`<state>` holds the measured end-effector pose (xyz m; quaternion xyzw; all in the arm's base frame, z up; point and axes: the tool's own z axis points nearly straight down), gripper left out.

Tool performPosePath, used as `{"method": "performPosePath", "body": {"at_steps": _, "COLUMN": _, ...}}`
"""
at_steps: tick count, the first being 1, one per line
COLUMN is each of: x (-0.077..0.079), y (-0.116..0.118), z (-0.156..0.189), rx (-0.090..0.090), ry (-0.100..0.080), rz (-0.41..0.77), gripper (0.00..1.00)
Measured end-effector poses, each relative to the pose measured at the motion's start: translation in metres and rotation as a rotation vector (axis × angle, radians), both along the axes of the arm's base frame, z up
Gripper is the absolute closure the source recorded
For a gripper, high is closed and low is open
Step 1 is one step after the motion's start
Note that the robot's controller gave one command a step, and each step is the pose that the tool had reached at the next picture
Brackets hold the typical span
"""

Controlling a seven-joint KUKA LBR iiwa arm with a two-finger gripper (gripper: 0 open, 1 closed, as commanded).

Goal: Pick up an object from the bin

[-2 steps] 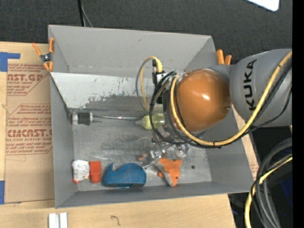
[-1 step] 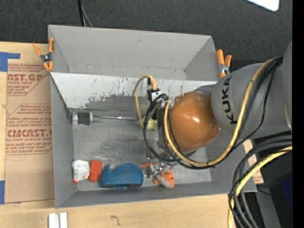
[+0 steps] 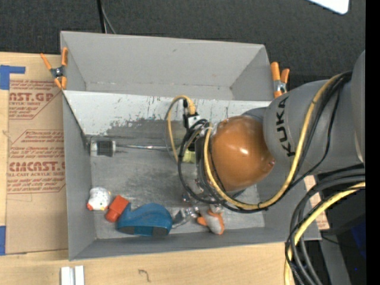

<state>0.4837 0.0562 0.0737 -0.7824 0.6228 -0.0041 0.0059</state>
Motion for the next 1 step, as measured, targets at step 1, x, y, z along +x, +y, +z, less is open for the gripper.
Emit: {"method": "performPosePath", "body": {"at_steps": 1, "x": 0.0005, "y": -0.0032, "z": 0.0008, "rx": -0.008, "ry": 0.002, "rz": -0.002, "gripper": 1.0}}
